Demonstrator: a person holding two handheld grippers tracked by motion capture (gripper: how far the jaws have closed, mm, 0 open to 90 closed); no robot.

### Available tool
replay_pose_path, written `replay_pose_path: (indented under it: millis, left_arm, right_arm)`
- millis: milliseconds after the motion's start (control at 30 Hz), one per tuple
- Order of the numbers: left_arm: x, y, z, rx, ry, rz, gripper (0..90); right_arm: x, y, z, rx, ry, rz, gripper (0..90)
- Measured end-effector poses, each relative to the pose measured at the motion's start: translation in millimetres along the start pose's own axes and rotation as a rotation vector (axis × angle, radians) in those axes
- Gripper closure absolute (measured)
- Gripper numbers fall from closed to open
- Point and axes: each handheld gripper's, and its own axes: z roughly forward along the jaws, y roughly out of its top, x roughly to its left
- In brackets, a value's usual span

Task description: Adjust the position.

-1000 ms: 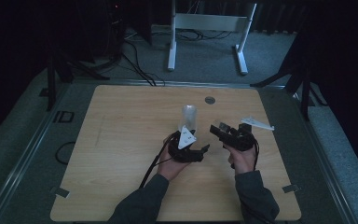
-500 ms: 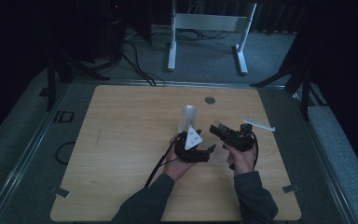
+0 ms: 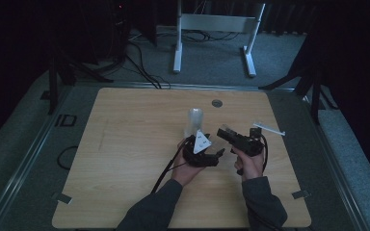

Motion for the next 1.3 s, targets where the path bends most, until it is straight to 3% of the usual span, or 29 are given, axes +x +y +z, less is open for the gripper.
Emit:
replay_pose_path:
  millis: [567, 1067, 1300]
  left_arm:
    - [-0.6, -1.9, 3.9, 0.025, 0.021, -0.005, 25.7]
    - [-0.2, 0.8, -1.9, 0.020, 0.005, 0.013, 27.7]
    - [4.8, 1.6, -7.2, 0.019, 0.000, 0.015, 28.1]
  right_arm:
    - [-3.4, -0.7, 1.6, -0.002, 0.042, 0.048, 41.4]
    - [-3.9, 2.4, -1.6, 0.011, 0.058, 0.015, 32.7]
    - [-3.1, 1.8, -1.5, 0.052, 0.092, -0.016, 30.0]
